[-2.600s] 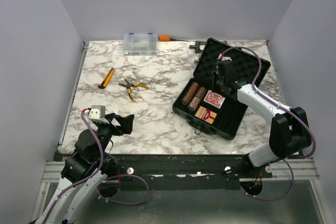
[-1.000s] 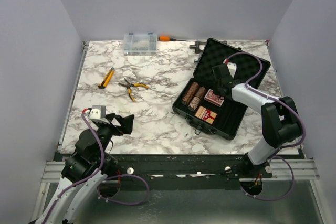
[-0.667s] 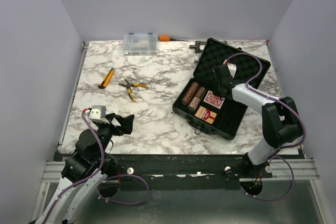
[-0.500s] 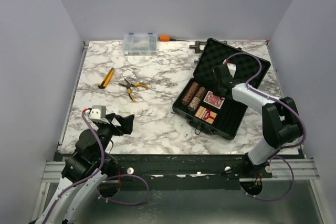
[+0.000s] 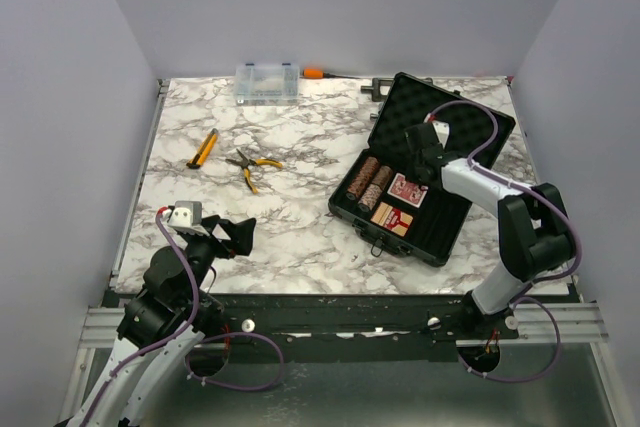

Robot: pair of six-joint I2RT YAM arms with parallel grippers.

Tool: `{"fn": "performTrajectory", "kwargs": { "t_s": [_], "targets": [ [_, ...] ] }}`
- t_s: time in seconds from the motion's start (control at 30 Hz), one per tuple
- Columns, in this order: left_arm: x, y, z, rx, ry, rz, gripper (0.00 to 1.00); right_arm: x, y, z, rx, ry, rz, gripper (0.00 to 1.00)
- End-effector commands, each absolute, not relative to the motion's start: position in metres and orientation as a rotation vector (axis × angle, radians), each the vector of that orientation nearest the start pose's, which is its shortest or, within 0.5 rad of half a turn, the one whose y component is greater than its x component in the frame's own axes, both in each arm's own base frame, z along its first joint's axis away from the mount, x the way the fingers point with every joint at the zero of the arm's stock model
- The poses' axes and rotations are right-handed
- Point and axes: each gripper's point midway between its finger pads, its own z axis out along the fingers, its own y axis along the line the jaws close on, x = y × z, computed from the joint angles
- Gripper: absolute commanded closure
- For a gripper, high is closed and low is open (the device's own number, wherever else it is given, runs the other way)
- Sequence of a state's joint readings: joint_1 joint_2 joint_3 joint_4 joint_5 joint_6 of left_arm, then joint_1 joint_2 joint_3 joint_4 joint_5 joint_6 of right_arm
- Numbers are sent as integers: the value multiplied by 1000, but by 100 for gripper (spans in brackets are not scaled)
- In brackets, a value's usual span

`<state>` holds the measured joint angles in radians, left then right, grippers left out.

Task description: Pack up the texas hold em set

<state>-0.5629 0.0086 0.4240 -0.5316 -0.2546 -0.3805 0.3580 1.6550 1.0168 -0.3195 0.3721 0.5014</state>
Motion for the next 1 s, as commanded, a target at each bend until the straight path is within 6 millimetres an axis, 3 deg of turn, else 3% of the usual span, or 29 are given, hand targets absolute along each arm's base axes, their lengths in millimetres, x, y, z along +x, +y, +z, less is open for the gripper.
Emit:
{"fn": "performTrajectory", "kwargs": {
  "t_s": [0.0, 0.3, 0.97],
  "targets": [
    [177, -73, 220, -61, 1598, -516, 1, 356, 100, 38, 381, 2482, -11, 99],
    [177, -73, 219, -62, 1599, -512, 2, 310, 96, -3, 444, 2605, 4, 99],
    [177, -72, 221, -64, 1592, -512, 2, 276, 101, -41, 538, 2772, 5, 98]
  ]
}}
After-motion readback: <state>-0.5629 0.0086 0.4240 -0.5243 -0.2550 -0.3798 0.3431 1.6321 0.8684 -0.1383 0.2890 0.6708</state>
